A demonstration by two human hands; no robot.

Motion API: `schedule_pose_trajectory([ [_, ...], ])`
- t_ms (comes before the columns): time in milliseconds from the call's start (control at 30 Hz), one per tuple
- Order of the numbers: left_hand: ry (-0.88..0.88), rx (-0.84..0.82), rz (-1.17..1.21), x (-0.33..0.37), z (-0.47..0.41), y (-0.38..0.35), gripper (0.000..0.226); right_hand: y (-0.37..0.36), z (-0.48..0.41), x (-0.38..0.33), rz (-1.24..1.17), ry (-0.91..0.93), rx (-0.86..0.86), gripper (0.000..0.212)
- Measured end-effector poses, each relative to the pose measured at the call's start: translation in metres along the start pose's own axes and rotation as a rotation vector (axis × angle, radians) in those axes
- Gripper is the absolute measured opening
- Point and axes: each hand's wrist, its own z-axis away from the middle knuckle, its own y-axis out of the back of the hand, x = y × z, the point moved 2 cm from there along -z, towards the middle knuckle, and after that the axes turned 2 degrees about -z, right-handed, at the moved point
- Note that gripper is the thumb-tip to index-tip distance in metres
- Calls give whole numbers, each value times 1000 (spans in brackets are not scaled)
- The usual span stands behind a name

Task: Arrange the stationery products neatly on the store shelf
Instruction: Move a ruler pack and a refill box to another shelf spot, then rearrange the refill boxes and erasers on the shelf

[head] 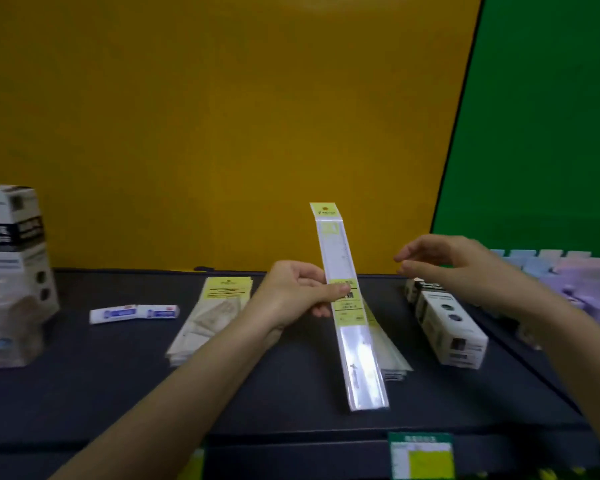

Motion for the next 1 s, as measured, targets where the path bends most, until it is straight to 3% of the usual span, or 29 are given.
schedule_pose_trajectory([
  [133, 66, 56, -88, -8, -39, -39, 16, 19, 8, 38, -9, -21, 10, 11],
  [300, 144, 103, -186, -25, -63, -55, 19, 28, 14, 59, -21, -1, 5, 10],
  [767, 152, -52, -736, -41, -75, -61, 35, 23, 9, 78, -5, -82, 44, 10],
  [900, 75, -7, -789, -41, -74, -62, 36, 14, -1, 88, 253, -202, 163, 46],
  [1000, -35, 34, -797, -33, -64, -59, 31, 3, -10, 99, 398, -367, 51, 77],
])
